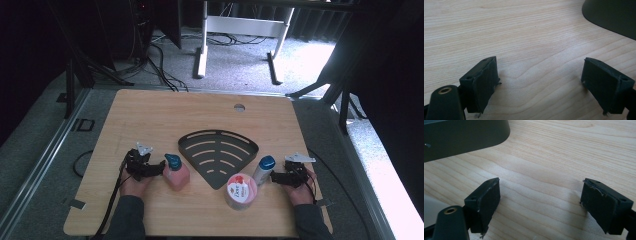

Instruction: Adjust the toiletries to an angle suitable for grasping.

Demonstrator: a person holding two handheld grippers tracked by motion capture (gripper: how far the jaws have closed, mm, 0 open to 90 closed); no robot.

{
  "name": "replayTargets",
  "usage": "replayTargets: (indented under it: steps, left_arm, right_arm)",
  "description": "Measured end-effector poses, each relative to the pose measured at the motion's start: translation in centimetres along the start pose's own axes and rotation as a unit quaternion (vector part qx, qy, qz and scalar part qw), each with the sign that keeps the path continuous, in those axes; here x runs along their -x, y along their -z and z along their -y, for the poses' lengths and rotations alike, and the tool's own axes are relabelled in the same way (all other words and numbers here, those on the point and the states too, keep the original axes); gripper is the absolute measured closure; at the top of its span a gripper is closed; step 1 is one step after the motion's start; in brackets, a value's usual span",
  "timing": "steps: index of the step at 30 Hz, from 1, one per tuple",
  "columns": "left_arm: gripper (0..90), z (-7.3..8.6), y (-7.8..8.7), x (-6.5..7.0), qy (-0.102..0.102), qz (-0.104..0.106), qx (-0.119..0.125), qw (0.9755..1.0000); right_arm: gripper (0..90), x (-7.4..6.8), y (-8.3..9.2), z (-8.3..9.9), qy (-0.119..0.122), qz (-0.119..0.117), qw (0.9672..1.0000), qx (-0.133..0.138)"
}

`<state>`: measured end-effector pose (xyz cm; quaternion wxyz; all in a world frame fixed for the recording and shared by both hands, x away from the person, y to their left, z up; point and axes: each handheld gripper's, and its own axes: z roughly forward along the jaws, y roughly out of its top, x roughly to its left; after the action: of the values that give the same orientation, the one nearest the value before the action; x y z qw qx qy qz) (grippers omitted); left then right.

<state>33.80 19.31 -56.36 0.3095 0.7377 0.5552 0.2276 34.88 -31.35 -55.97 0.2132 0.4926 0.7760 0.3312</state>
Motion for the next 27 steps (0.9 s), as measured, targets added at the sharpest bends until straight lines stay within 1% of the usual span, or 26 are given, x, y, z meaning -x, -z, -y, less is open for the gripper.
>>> replayTargets:
  steps: [11,12,15,17,19,23,25,26,27]
  left_arm:
    - [14.2,0.0,0.0,0.0,-0.001,0.0,0.0,1.0]
    - [14.5,0.0,0.0,0.0,-0.001,0.001,0.0,1.0]
    - [18.4,0.0,0.1,0.0,-0.003,0.004,0.003,1.0]
    - [20.1,0.0,0.1,0.0,-0.004,0.005,0.006,1.0]
    - [20.2,0.0,0.1,0.0,-0.004,0.005,0.006,1.0]
    - [20.2,0.0,0.1,0.0,-0.004,0.005,0.006,1.0]
    - [20.3,0.0,0.1,0.0,-0.004,0.005,0.006,1.0]
    - [20.4,0.0,0.1,0.0,-0.005,0.006,0.006,1.0]
    - [20.8,0.0,0.1,0.0,-0.005,0.006,0.006,1.0]
  right_arm:
    - [16.5,-0.2,0.3,0.3,0.001,-0.002,1.0,0.0]
    - [21.6,-0.3,0.6,0.5,0.003,-0.004,1.0,0.003]
    - [28.2,-0.4,1.1,0.7,0.003,-0.006,1.0,0.003]
    - [33.3,-0.5,1.5,0.9,-0.006,-0.012,0.9999,0.004]
    - [34.3,-0.8,1.9,1.1,-0.006,-0.021,0.9997,0.003]
    - [34.6,-1.8,2.9,1.5,0.005,-0.028,0.9996,0.008]
    - [36.0,-2.4,3.5,1.7,0.012,-0.035,0.9992,0.015]
    - [38.3,-2.8,3.8,1.8,0.016,-0.036,0.9991,0.017]
    - [38.3,-2.8,3.8,1.8,0.016,-0.036,0.9991,0.017]
